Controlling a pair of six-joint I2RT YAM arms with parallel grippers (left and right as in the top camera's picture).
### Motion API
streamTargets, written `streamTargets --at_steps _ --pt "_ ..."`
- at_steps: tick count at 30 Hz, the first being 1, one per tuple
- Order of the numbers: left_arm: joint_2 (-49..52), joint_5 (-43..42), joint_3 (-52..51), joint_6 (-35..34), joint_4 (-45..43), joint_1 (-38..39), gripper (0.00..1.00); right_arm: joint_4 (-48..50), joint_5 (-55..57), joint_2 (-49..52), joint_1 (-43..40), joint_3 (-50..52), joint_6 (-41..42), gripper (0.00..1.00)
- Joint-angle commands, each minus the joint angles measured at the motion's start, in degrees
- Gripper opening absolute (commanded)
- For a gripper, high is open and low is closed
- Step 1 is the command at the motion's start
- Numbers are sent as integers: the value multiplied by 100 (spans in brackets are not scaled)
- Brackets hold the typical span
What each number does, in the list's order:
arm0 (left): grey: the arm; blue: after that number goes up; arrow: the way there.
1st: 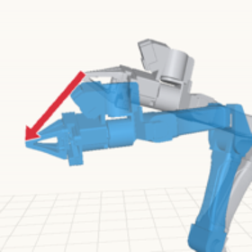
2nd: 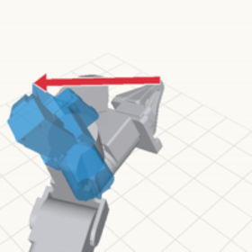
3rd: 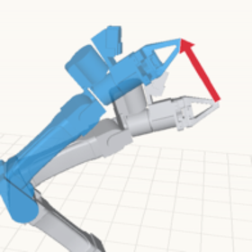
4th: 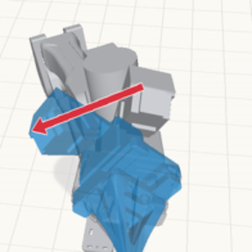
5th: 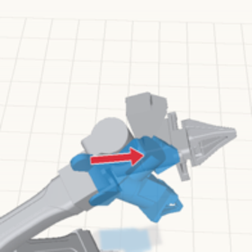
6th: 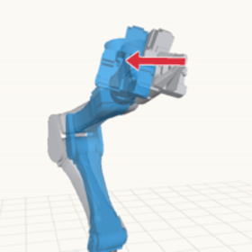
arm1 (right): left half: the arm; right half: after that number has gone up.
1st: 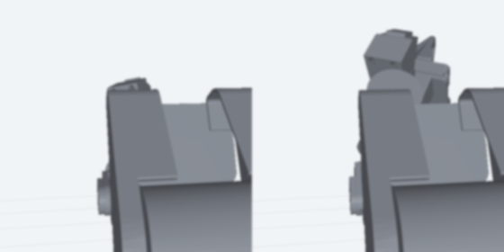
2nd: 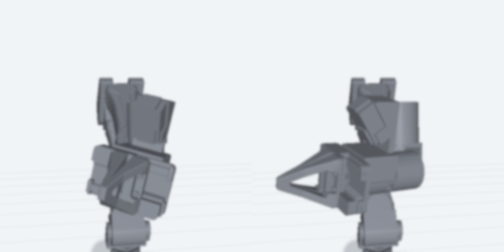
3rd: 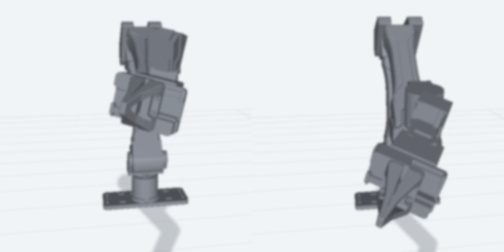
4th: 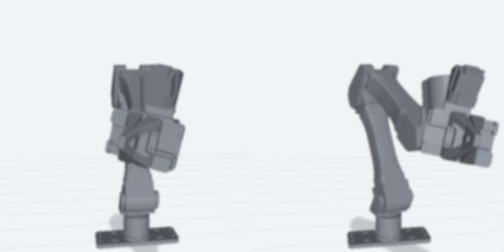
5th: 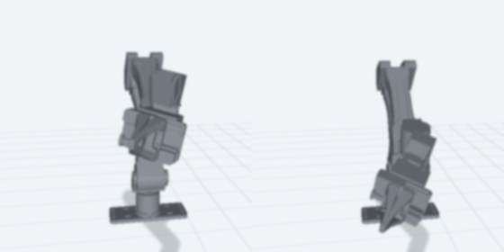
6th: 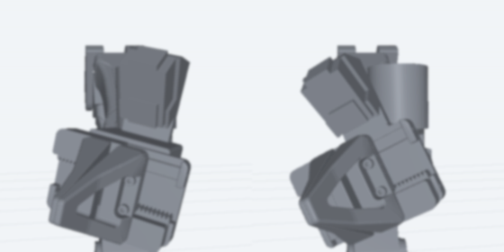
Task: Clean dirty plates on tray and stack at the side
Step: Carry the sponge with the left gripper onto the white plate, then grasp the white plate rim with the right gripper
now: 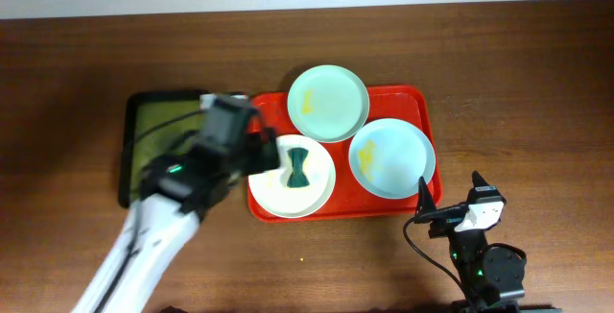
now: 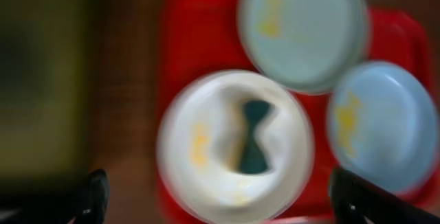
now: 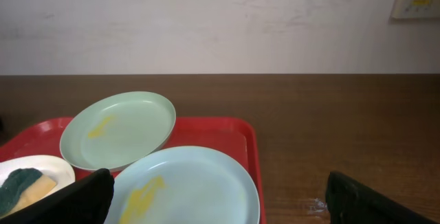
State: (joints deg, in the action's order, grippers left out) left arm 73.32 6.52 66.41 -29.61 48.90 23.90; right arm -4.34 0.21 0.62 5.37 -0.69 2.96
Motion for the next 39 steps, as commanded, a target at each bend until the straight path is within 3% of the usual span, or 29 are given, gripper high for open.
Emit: streamTargets --at_steps 1,3,5,9,11,13,15,17,19,22,23,26,28,32,35,38,39 --pt "-420 577 59 35 481 -422 99 -33 63 -42 -24 37 -2 98" --pt "-468 605 59 35 839 -516 99 57 39 -42 -24 37 11 99" --pt "-452 728 55 35 1091 -533 99 319 -420 -42 -13 37 586 99" --pt "-396 765 26 33 1207 -533 99 756 -2986 -42 -15 37 3379 99" --pt "-374 765 26 33 1207 -533 99 1368 -2677 -42 -15 37 4468 99" --pt "-374 763 26 33 1207 -533 99 2509 -2291 -42 -15 35 5045 99" --pt "-374 761 26 33 1231 -533 99 4037 -1969 -42 -15 -24 5066 98" --pt "-374 723 26 33 1270 -533 99 4953 -1222 -35 -20 -575 4918 99" --pt "-374 678 26 33 1270 -533 99 4284 -1093 55 -20 -1464 4229 98" --pt "-374 678 26 33 1274 -533 99 1152 -929 595 -20 -3521 2754 98" --pt "-374 671 26 33 1274 -533 99 -352 -667 1019 -20 -4441 2323 99" --pt "-374 656 26 33 1272 -533 99 -3740 -496 2479 -17 -6693 1585 99" --pt "-374 656 26 33 1270 -533 99 -5117 -992 3477 -20 -7947 1333 99" --pt "-374 656 26 31 1268 -533 99 -5796 -1912 4804 -17 -9315 1399 99" --pt "-374 627 26 31 1272 -533 99 -5779 -2874 5451 -7 -9412 1397 98" --pt "-374 531 26 31 1266 -533 99 -6432 -3152 6266 216 -9392 1303 99" --pt "-374 525 26 31 1257 -533 99 -6719 -3091 6671 431 -9342 1137 87"
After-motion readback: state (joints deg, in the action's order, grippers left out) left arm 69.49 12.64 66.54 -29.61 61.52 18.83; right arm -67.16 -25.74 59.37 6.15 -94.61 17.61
